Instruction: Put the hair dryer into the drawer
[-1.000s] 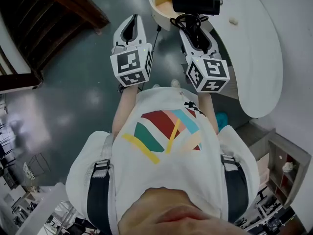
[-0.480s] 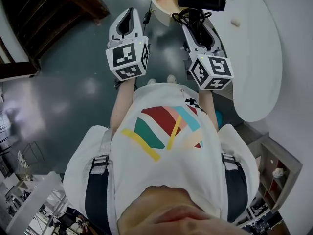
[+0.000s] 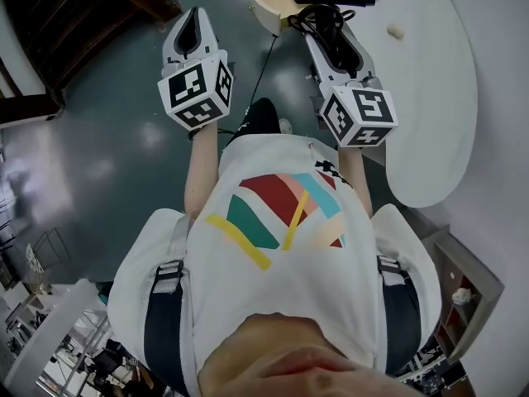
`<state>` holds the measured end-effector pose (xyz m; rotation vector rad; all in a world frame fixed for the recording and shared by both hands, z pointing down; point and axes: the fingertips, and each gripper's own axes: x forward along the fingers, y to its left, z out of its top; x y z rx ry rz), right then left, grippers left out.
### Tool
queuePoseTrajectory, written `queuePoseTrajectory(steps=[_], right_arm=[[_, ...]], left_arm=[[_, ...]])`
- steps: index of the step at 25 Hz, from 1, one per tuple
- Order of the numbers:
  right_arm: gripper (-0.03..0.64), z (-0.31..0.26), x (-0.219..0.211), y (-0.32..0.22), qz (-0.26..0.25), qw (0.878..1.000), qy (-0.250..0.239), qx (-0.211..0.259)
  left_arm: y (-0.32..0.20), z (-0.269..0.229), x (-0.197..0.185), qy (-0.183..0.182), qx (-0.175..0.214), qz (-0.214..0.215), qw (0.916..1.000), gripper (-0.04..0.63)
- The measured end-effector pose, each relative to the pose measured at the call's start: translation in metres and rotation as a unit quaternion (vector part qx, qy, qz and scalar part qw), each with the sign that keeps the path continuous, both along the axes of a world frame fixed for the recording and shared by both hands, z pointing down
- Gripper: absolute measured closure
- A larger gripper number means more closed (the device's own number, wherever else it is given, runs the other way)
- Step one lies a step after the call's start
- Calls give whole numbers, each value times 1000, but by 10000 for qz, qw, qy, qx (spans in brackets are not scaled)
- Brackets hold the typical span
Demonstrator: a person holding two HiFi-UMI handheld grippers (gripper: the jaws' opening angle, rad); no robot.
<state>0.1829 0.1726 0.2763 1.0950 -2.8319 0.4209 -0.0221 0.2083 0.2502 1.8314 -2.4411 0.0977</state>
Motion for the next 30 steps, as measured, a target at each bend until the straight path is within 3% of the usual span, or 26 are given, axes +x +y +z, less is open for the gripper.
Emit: queuePoseTrajectory(steps=[10, 16, 24, 30], right_arm=[[403, -22, -9, -19, -29, 9989, -319, 328], [403, -38, -50, -53, 5, 9982, -286, 519], [403, -14, -60, -89, 271, 9976, -305, 566], [403, -33, -115, -155, 419, 9976, -242, 490]], left_arm=[[-28, -10, 22, -117, 143, 357, 9992, 580], [-70, -20, -16, -72, 237, 507, 9984, 580], [-108, 2, -32, -57, 235, 710, 9972, 580], [-178, -19, -87, 16, 239, 870, 9959, 580]])
